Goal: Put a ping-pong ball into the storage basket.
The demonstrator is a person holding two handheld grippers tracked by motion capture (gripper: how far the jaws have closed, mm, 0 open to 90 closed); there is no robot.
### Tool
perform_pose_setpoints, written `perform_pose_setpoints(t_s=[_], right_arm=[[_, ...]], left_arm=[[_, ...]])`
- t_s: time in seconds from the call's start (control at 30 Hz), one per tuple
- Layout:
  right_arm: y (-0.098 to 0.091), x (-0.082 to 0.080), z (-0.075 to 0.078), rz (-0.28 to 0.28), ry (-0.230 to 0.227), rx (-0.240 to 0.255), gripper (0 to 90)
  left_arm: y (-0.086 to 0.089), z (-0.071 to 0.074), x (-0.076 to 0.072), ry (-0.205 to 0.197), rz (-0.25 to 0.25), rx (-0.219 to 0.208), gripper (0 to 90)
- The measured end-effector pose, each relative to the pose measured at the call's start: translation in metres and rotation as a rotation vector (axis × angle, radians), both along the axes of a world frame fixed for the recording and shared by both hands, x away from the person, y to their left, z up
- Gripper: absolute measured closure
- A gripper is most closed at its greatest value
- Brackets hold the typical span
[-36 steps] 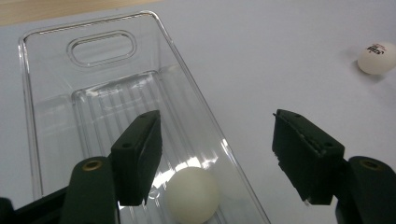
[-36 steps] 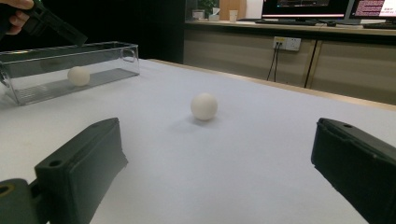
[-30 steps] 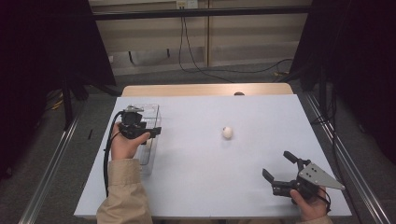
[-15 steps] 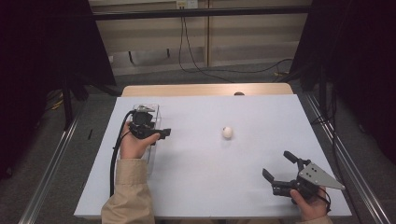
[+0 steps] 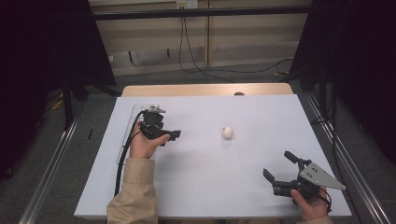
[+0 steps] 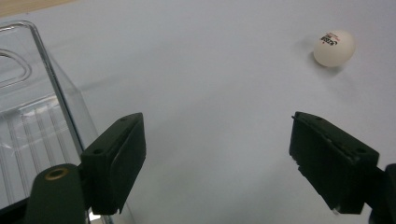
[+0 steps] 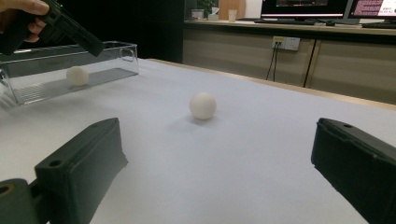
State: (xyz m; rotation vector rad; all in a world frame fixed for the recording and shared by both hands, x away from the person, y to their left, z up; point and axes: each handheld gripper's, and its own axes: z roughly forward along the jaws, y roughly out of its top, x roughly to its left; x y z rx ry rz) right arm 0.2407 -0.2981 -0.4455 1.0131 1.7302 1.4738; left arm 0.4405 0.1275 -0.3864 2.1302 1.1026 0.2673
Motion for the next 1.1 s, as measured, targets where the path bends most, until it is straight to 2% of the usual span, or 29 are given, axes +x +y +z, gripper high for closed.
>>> perform_pose_setpoints(t_s=[0.73, 0.87, 1.07, 1.1], right_arm=[[0.000, 0.000, 0.000, 0.000, 0.006, -0.005, 1.8], [0.001, 0.000, -0.001, 0.002, 0.006, -0.006, 1.8], [0.001, 0.000, 0.000, 0.004, 0.006, -0.007, 1.8], [0.001, 0.000, -0.001, 0.004, 0.006, -0.007, 1.8]], left_arm=[[-0.025, -0.008, 0.001, -0.004, -0.026, -0.015, 14.1], [-0.029, -0.009, 0.001, -0.001, -0.051, -0.004, 13.9], [-0.037, -0.010, 0.000, 0.003, -0.075, -0.023, 13.2], [-0.038, -0.011, 0.000, 0.003, -0.082, -0.014, 13.2]])
